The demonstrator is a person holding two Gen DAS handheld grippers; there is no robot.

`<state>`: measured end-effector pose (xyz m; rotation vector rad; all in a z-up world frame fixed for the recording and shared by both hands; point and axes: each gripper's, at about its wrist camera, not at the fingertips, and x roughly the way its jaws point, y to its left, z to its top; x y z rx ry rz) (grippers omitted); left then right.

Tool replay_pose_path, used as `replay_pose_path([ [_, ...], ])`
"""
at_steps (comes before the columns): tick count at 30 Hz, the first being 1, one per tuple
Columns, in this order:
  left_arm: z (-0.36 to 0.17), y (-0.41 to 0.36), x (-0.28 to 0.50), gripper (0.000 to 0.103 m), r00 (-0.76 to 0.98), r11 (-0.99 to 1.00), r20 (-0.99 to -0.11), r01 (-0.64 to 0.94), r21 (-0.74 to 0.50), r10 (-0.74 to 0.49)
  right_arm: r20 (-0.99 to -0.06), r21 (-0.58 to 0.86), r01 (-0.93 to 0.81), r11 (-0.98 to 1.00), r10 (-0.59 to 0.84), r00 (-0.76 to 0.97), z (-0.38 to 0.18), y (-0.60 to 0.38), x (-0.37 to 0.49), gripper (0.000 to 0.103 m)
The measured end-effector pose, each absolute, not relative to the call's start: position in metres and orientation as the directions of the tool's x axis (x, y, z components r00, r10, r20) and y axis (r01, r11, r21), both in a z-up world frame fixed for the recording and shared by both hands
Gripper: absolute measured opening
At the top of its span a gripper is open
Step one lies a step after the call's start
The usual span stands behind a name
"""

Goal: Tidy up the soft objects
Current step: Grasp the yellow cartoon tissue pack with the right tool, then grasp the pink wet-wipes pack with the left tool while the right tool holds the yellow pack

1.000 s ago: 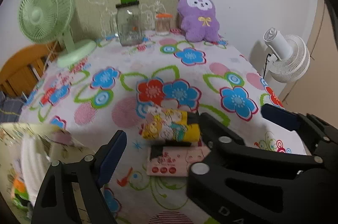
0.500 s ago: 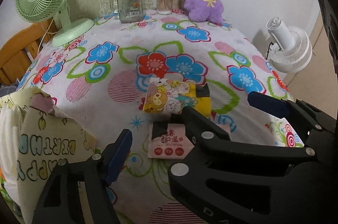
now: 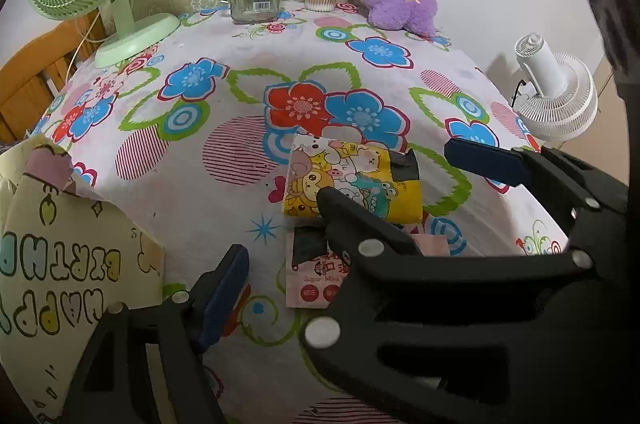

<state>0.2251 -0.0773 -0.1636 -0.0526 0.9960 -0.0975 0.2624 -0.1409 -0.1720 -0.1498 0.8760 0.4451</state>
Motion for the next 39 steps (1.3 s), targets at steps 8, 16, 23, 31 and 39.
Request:
replay_pose_path([
  [8,-0.166,-0.078,0.228,0.090,0.524,0.993,-0.844,0.072,-0.090,-0.115,-0.798,0.112,-0.476,0.872,0.364,0.480,-0.185,-0.136,0.273,0.069],
  [16,-0.168,-0.085,0.226,0.095,0.509,0.991,-0.851,0.111,-0.080,-0.125,-0.796,0.088,-0.454,0.887,0.337,0.503,-0.184,-0.145,0.266,0.061],
  [23,-0.169,-0.096,0.223,0.095,0.505,0.987,-0.853,0.147,-0.064,-0.130,-0.793,0.076,-0.384,0.920,0.289,0.536,-0.182,-0.166,0.255,0.060],
  [31,-0.168,-0.106,0.208,0.095,0.493,0.984,-0.863,0.178,-0.025,-0.111,-0.797,0.085,-0.363,0.928,0.282,0.534,-0.181,-0.179,0.236,0.060],
  [39,-0.167,-0.111,0.186,0.095,0.481,0.980,-0.870,0.201,-0.010,-0.107,-0.802,0.105,-0.344,0.933,0.284,0.526,-0.181,-0.189,0.212,0.060],
])
